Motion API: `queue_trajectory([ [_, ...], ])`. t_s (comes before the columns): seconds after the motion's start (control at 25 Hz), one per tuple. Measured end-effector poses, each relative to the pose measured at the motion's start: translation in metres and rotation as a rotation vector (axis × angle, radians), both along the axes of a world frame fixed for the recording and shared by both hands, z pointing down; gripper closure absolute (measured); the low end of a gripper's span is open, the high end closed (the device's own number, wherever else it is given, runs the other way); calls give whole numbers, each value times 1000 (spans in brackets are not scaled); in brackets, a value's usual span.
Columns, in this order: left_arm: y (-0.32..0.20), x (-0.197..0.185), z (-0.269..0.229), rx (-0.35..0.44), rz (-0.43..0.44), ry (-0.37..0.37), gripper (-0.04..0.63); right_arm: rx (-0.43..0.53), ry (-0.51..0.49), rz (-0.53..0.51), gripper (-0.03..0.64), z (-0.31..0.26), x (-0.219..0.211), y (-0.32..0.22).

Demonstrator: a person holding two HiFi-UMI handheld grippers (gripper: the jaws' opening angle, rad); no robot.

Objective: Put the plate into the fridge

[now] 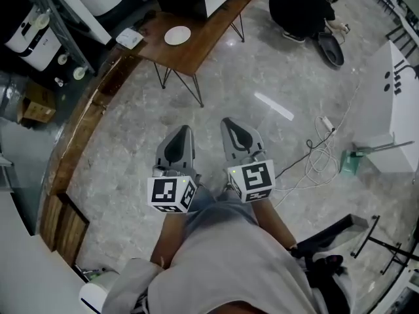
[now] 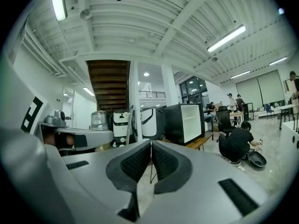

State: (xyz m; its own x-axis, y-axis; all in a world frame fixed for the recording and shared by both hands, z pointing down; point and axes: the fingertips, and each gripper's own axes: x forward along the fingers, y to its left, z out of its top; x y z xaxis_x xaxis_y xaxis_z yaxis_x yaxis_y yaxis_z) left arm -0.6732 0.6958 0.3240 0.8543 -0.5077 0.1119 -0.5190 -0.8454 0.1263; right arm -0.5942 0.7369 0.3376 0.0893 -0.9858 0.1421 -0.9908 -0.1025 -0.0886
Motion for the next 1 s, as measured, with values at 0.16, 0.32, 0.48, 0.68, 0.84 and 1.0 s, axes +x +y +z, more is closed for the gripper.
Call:
queue_trajectory([
  [0.16,-12,19,-2,6,-11,-2,577,5,-10,-27,598,0,14,-12],
  [0.32,-45,23,11,-27,-26,-1,577,-17,-6,-64,598,14,14,-43],
  [0.48,-95,35,27,-52,-11,-8,577,-58,17,-95,598,28,18,-97],
  [0.68,-176,55,25,-53,22,8,577,-92,62,-127,598,31,27,-182],
  [0.84,-248,60,20,-45,42,-2,577,-107,79,-148,598,27,34,-257],
  [1.0,-326,55,18,-46,57,-8,577,-118,79,-143,598,27,34,-335],
])
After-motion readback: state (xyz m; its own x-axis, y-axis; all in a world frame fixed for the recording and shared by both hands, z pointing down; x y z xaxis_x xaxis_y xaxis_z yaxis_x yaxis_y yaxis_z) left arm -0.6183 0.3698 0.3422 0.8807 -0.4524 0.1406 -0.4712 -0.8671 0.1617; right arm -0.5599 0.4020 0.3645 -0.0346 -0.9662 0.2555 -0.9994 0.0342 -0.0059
